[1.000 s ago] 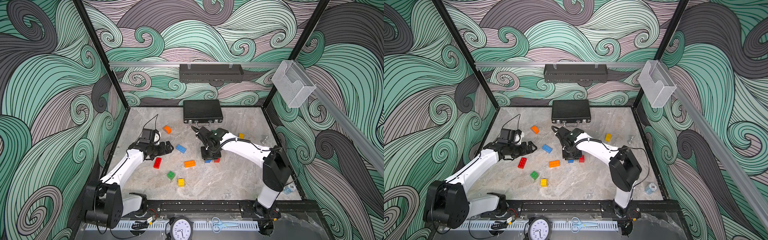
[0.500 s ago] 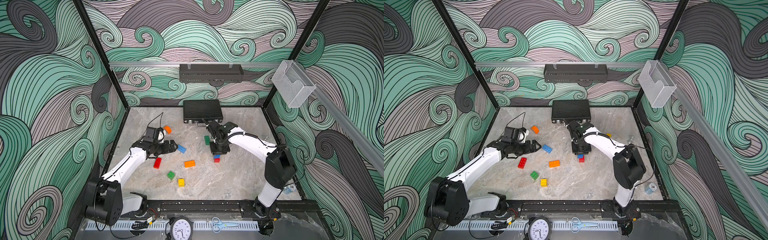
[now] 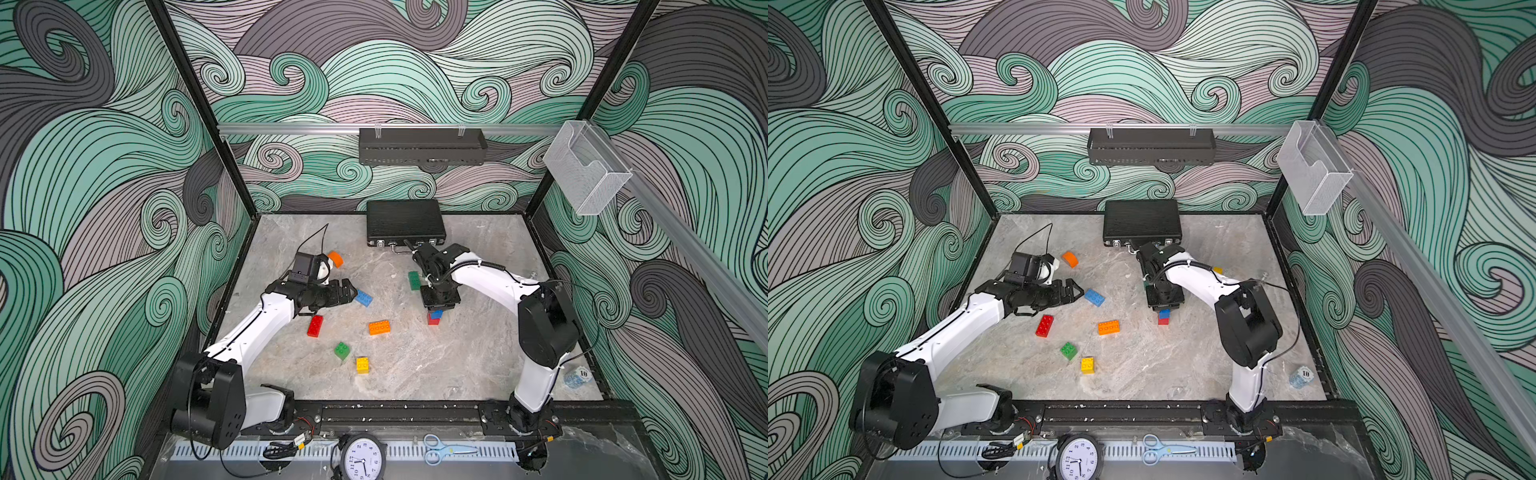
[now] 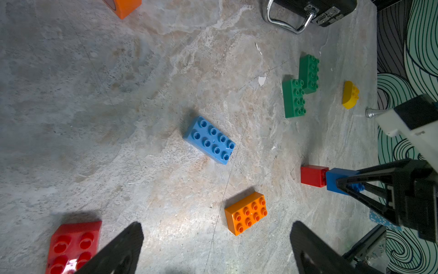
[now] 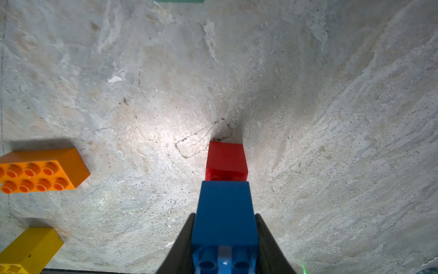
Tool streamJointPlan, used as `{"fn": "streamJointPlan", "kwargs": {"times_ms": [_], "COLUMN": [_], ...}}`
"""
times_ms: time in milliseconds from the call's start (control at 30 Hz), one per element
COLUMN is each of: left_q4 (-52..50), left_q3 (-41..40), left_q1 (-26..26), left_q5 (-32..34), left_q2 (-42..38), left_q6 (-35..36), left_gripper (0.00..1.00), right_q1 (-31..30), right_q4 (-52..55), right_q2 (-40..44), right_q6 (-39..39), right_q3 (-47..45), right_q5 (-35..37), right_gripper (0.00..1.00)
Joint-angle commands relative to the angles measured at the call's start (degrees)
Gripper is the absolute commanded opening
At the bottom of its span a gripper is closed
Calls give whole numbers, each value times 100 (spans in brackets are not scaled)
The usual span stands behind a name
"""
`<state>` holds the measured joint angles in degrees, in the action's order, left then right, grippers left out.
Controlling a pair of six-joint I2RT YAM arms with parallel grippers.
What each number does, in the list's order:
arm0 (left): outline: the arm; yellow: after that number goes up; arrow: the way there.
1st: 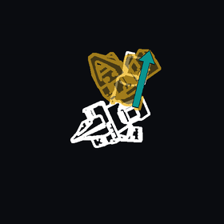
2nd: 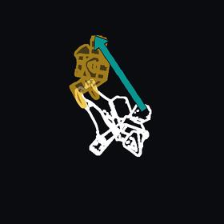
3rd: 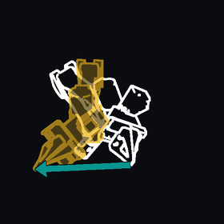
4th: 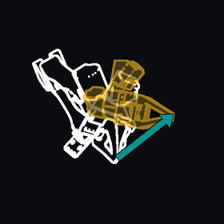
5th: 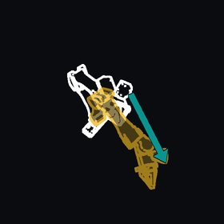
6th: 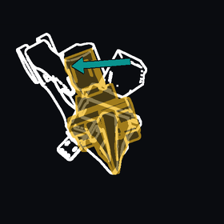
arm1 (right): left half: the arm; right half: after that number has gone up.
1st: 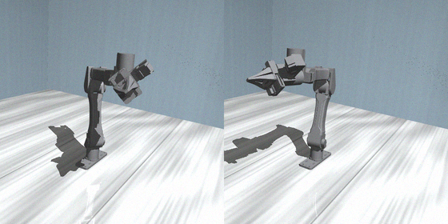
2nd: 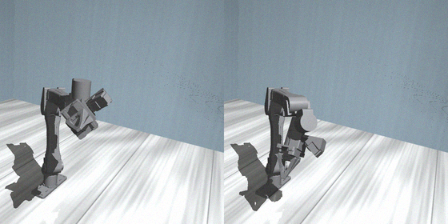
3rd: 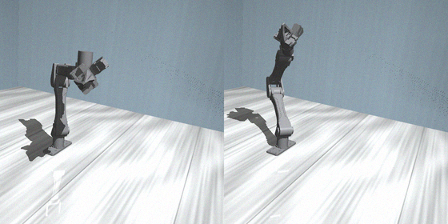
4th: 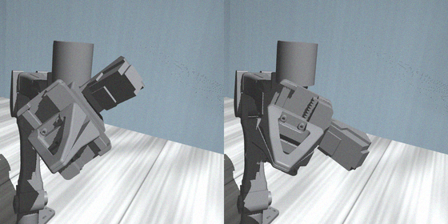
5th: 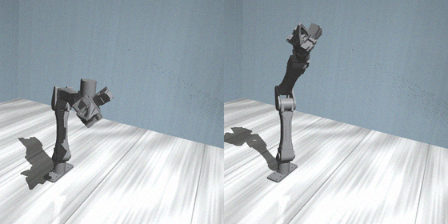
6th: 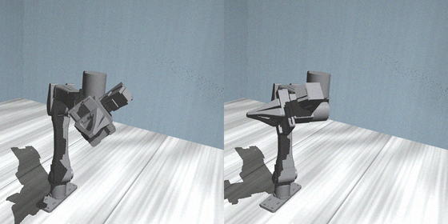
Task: Assemble an ice cream with lego
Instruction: Assemble the lego brick with the lego brick.
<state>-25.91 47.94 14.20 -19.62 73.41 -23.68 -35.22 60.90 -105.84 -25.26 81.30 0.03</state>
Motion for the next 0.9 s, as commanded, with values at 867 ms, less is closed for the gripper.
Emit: {"fn": "streamJointPlan", "kwargs": {"times_ms": [867], "left_q4": [-207], "left_q3": [207], "left_q1": [66], "left_q5": [167], "left_q2": [121], "left_q6": [56], "left_gripper": [97], "right_q1": [59], "right_q4": [10], "right_q2": [-396], "right_q6": [-424], "right_q3": [-373], "right_q5": [-32], "right_gripper": [22]}}
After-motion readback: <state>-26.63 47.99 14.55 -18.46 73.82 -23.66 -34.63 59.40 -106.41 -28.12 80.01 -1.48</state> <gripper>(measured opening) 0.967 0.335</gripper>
